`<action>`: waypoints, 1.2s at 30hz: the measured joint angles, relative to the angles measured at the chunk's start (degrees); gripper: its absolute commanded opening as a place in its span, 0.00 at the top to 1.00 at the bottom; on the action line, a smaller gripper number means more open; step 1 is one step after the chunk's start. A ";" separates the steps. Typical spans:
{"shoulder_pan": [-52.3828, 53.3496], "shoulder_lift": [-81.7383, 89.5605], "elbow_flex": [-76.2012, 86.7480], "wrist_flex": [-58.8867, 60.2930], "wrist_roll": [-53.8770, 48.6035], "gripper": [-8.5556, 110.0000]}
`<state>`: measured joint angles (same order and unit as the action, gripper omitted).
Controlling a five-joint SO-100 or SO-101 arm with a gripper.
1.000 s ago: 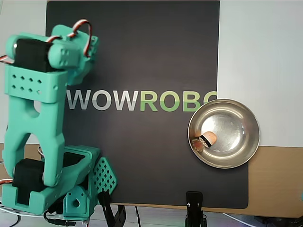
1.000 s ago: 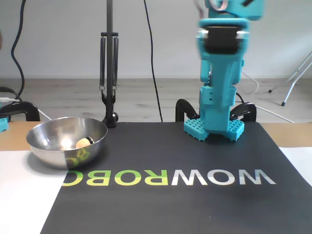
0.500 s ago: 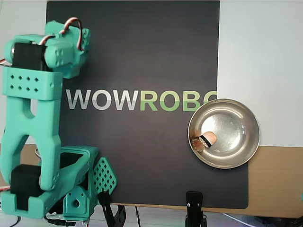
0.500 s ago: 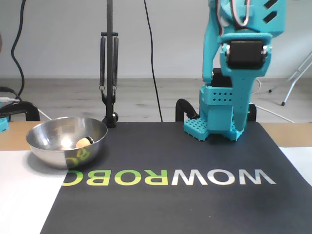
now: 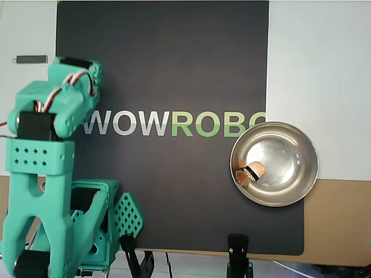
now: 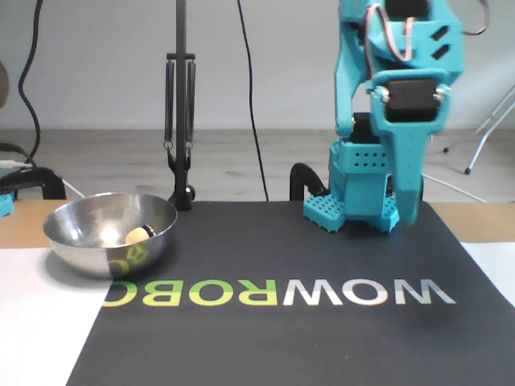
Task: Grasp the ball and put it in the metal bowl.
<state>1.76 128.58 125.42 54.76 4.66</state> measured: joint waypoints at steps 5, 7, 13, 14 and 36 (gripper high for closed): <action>-0.26 10.37 10.72 -6.42 0.00 0.93; -0.26 14.68 14.68 -8.53 0.00 0.93; -0.18 28.65 25.75 -14.06 0.00 0.93; -0.18 31.11 27.51 -15.03 0.00 0.93; 0.00 63.54 51.59 -22.06 -0.18 0.93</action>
<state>1.76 192.13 177.01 32.70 4.48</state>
